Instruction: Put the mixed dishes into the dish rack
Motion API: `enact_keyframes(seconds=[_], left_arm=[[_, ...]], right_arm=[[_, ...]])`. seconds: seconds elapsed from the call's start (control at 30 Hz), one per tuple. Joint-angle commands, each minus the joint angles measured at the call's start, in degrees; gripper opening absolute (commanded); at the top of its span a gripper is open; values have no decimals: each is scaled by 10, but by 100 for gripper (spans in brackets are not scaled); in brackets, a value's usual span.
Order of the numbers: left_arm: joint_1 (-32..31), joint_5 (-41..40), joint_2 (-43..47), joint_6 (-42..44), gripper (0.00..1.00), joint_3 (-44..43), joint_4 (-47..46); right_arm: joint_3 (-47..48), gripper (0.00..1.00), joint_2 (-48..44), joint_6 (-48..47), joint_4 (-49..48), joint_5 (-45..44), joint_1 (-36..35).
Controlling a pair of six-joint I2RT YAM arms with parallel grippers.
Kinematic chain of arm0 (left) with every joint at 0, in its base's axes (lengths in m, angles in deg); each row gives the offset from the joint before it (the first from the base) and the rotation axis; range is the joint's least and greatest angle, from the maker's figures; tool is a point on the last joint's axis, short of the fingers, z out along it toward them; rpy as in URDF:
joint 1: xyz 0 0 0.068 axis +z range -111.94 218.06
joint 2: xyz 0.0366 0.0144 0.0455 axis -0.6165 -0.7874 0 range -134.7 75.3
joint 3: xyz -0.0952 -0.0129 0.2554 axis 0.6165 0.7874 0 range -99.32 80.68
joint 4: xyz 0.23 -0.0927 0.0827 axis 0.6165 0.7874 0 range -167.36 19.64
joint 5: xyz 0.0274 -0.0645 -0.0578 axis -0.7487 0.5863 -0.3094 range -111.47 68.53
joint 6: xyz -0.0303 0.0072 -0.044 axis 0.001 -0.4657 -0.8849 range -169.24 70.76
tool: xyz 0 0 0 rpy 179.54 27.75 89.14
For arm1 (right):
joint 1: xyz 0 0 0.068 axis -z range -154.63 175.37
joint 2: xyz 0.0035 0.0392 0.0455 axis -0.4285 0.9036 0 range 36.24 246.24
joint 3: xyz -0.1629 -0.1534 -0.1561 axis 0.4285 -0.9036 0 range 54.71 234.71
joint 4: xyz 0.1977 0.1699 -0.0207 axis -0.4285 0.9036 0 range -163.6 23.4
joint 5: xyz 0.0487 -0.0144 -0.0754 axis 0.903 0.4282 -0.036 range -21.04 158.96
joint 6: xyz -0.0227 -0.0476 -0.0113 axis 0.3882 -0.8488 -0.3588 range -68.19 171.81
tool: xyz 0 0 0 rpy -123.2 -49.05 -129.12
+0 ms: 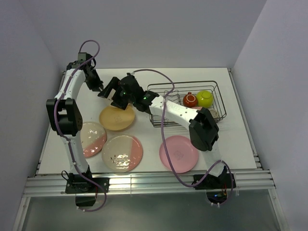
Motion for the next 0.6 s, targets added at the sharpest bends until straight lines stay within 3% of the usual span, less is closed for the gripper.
enact_keyframes(seconds=[0.0, 0.07, 0.1, 0.2, 0.57], left_arm=[[3, -17, 35, -22, 30, 27, -13], [3, -9, 43, -30, 39, 47, -19], [3, 1, 45, -36, 51, 56, -23], [25, 39, 44, -46, 63, 82, -28], [81, 176, 57, -97, 70, 216, -139]], right_arm=[[-9, 97, -35, -37, 8, -52, 3], [-14, 97, -52, -48, 13, -61, 4], [-13, 97, -56, -57, 25, -66, 4], [-14, 97, -71, -90, 43, -77, 5], [-130, 97, -171, -83, -13, -81, 40]])
